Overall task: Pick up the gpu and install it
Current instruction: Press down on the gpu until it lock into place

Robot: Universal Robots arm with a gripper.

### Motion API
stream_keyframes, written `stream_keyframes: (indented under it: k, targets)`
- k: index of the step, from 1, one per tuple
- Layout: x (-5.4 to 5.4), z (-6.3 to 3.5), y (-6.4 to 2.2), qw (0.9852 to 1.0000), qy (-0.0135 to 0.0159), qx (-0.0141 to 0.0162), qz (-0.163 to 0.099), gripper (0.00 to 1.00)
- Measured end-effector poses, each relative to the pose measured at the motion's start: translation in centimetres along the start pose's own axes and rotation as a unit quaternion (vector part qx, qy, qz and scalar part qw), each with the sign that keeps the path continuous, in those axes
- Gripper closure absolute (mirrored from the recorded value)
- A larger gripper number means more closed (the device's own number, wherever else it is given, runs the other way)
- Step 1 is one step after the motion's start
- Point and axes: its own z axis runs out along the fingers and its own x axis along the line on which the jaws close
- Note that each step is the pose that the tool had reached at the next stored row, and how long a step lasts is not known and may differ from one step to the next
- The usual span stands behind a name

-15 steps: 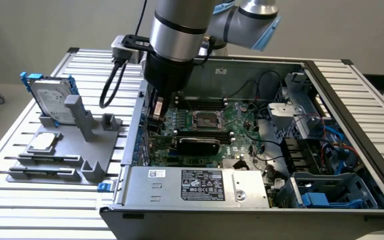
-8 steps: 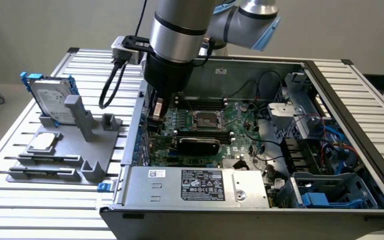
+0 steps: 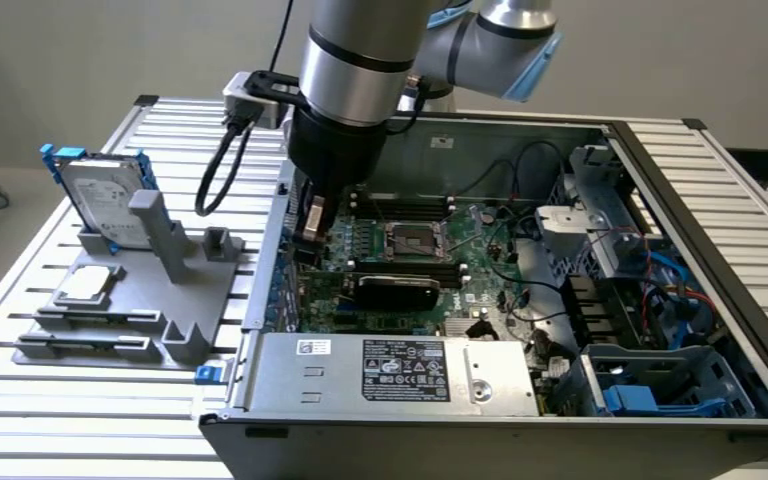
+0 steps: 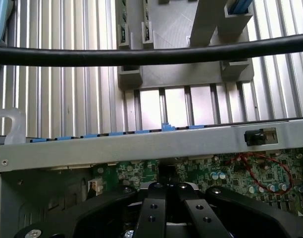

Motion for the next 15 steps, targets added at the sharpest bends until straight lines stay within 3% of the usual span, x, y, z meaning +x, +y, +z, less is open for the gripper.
stream_keyframes:
  k: [15]
  targets:
    - [0.00, 0.03, 0.02, 0.9995, -0.0077, -0.0026, 0.031, 0.89]
